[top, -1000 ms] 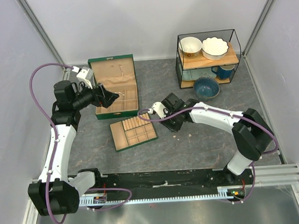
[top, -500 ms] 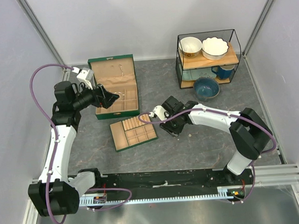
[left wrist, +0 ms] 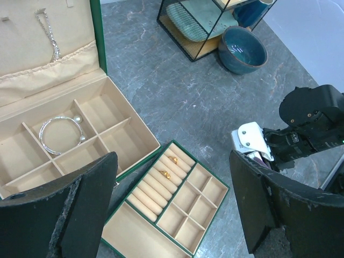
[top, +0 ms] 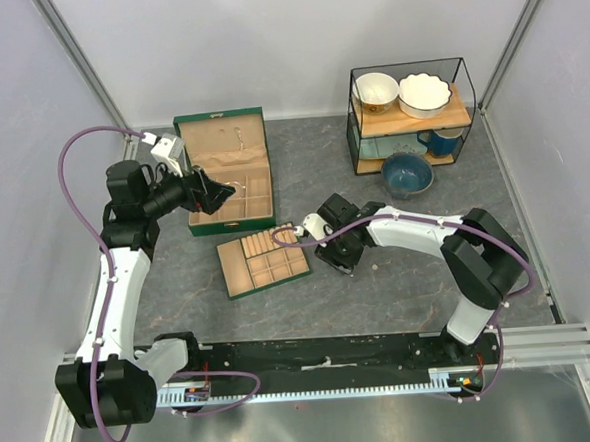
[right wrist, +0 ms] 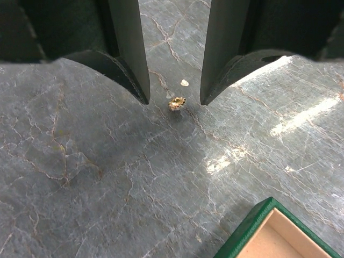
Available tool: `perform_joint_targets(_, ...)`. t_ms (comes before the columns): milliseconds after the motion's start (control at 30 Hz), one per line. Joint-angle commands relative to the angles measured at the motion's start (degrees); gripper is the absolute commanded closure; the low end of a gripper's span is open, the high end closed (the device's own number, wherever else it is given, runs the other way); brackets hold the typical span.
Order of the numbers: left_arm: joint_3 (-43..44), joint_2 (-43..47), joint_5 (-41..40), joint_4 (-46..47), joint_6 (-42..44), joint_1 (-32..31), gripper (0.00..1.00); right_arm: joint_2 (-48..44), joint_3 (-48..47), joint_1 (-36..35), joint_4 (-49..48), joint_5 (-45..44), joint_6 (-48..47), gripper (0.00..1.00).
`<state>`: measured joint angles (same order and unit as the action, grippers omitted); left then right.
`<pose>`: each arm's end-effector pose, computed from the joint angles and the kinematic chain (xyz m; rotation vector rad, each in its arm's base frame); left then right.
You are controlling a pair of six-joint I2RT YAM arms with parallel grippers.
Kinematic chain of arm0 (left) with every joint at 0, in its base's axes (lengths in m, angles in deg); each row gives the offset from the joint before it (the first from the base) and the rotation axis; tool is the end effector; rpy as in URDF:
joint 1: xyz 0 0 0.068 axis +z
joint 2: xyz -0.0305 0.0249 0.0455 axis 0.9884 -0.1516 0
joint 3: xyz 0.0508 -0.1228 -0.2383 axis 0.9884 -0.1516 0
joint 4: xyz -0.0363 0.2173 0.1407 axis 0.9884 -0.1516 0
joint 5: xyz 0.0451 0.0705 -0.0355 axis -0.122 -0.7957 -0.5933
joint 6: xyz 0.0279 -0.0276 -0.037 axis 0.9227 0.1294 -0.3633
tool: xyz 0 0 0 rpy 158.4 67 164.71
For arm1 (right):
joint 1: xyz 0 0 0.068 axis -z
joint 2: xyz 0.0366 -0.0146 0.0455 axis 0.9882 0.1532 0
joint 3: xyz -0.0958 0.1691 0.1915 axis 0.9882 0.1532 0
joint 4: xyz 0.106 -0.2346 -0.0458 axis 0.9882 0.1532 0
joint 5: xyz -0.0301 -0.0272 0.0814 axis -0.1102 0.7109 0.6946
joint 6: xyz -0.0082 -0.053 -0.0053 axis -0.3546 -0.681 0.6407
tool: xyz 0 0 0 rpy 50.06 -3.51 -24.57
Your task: Organize the mixed jewelry
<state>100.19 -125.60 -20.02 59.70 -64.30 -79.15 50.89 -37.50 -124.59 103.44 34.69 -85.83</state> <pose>0.2369 -0.0155 0.3489 0.3946 1.8387 -0.7477 0.2297 0.2238 0.1701 -1.4413 2.4385 0.2955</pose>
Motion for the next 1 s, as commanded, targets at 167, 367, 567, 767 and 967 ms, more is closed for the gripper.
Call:
perform_joint_targets(167, -0.5, 1.2, 0.2, 1.7, 2.6, -0.1, 0.08, 0.6, 0.4, -0.3, -1.7, 0.8, -0.6, 0.52)
perform_joint_targets(367, -0.5, 1.2, 0.2, 1.6, 2.7, -0.1, 0.08, 1.0, 0.9, -0.6, -2.0, 0.8, -0.3, 0.55)
perform_joint_targets(567, -0.4, 1.6, 0.0, 1.6, 2.7, -0.1, 0.08, 1.7, 1.1, -1.1, -2.3, 0.8, -0.1, 0.58)
perform_joint_targets(767, -0.2, 1.3, 0.2, 1.6, 2.6, -0.1, 0.08, 1.2, 1.6, -1.3, -2.0, -0.1, -0.2, 0.6)
perform_joint_targets(967, -0.1, 1.2, 0.3, 1.6, 2.6, -0.1, 0.08, 1.1, 1.8, -1.5, -1.4, -0.8, -0.4, 0.65)
